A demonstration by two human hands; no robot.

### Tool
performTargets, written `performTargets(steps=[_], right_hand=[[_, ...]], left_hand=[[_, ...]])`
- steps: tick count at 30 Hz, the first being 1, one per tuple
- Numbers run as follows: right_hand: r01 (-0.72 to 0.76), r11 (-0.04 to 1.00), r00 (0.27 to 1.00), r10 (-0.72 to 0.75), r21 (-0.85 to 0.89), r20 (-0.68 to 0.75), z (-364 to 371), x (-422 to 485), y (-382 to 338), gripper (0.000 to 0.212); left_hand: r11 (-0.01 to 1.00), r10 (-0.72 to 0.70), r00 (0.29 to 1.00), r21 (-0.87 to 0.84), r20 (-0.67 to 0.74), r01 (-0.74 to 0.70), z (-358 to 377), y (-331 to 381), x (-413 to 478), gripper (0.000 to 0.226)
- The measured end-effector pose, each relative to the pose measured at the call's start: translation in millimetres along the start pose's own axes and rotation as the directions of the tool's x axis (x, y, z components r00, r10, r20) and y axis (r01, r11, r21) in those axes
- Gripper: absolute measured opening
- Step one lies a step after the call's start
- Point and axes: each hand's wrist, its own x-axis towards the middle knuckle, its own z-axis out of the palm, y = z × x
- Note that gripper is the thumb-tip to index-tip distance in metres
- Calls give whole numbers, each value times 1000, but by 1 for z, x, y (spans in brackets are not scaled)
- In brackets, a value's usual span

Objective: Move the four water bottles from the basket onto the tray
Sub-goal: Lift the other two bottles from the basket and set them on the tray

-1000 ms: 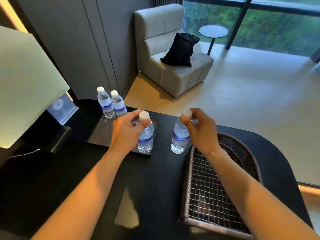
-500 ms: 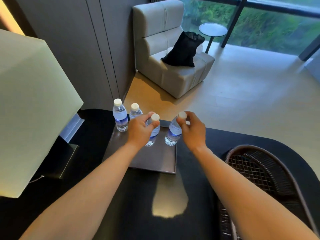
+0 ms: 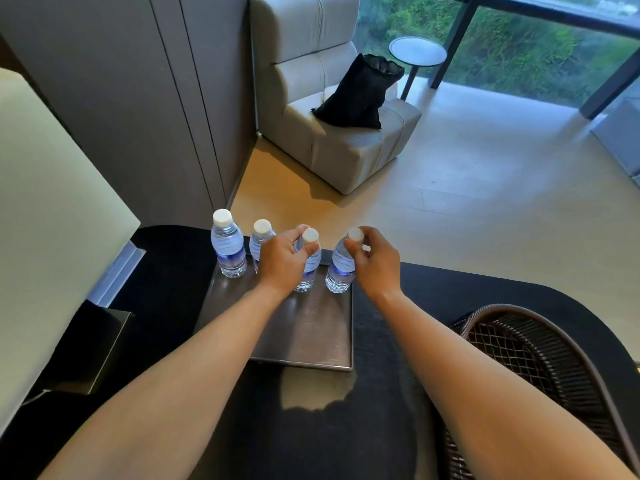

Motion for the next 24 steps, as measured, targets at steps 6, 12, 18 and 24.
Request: performTargets(steps=[6, 12, 18, 24], right_hand=[[-4, 1000, 1000, 4, 8, 17, 11, 14, -1, 25], [-4, 1000, 1000, 4, 8, 6, 15, 18, 2, 25], [-7, 1000, 1000, 7, -1, 5, 11, 19, 2, 26], [7, 1000, 1000, -7, 11, 21, 8, 13, 2, 27]], left_hand=[[1000, 23, 999, 5, -30, -23, 1, -3, 12, 25], [1000, -18, 1000, -5, 9, 18, 6, -3, 17, 35], [1000, -25, 1000, 9, 10, 25, 10, 1, 14, 39], [999, -21, 1000, 36, -3, 21, 9, 1, 12, 40]])
